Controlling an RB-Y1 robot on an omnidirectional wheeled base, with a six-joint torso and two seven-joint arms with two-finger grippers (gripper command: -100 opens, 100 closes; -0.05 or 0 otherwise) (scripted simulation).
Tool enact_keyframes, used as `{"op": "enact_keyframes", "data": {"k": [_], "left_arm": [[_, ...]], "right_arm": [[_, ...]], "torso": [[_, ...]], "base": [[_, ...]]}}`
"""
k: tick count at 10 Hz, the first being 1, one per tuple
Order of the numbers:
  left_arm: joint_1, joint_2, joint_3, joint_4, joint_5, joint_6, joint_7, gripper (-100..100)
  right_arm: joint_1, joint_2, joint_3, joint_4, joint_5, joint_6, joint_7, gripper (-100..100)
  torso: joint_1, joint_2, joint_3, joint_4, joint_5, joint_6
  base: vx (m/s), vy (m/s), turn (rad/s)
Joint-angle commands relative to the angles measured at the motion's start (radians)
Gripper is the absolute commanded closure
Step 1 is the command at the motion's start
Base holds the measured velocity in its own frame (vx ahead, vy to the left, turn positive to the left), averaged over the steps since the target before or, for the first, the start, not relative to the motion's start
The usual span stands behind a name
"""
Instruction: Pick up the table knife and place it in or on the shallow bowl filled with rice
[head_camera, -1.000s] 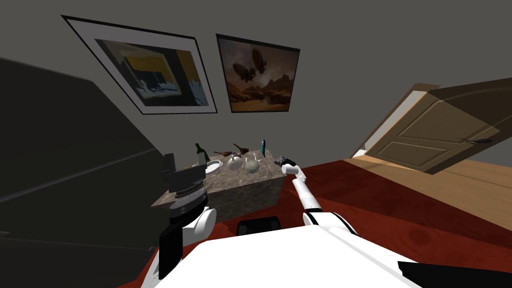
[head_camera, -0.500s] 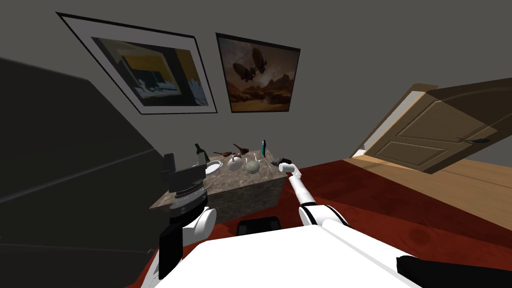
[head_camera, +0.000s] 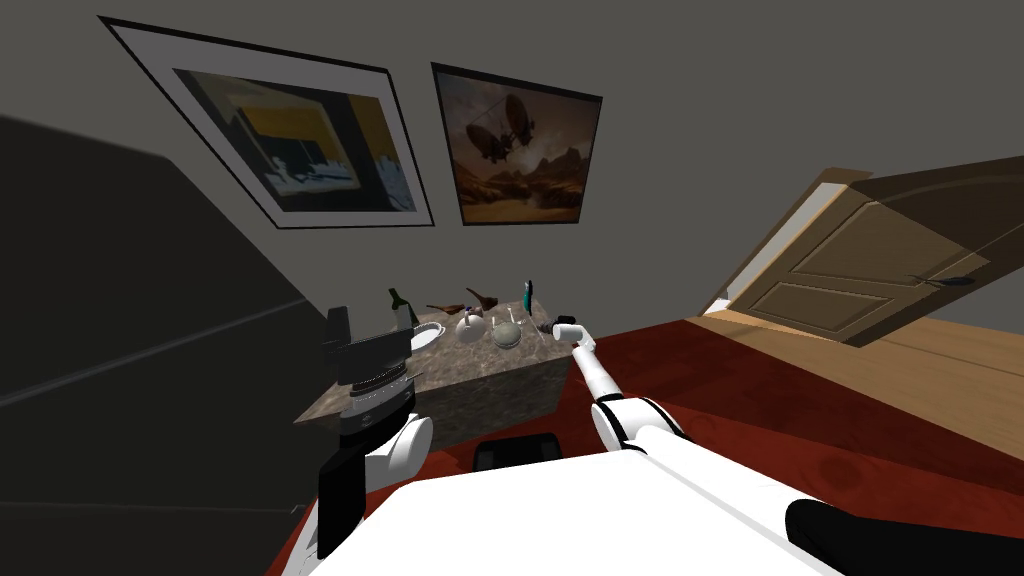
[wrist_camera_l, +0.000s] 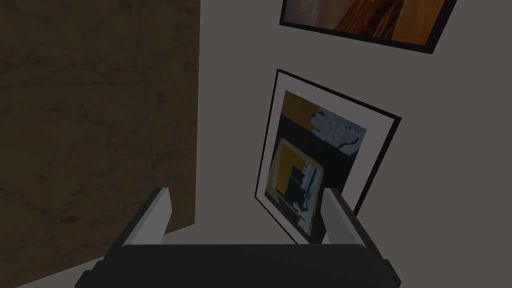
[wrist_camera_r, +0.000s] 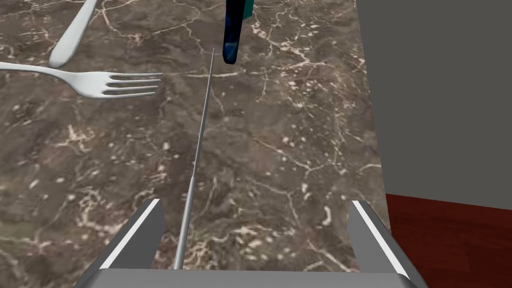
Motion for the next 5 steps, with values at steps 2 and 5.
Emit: {"op": "enact_keyframes", "data": {"k": [2, 5], "left_arm": [[0.000, 0.000, 0.000, 0.000, 0.000, 0.000, 0.000, 0], [0.000, 0.000, 0.000, 0.000, 0.000, 0.000, 0.000, 0]], "right_arm": [[-0.039, 0.012, 0.014, 0.054, 0.004, 0.066, -0.079, -100], [-0.061, 0.017, 0.022, 0.087, 0.005, 0.099, -0.123, -100]], "torso": [[0.000, -0.001, 0.000, 0.000, 0.000, 0.000], [0.000, 0.000, 0.000, 0.000, 0.000, 0.000]], "base": [[0.044, 0.023, -0.016], [0.031, 0.018, -0.011]]}}
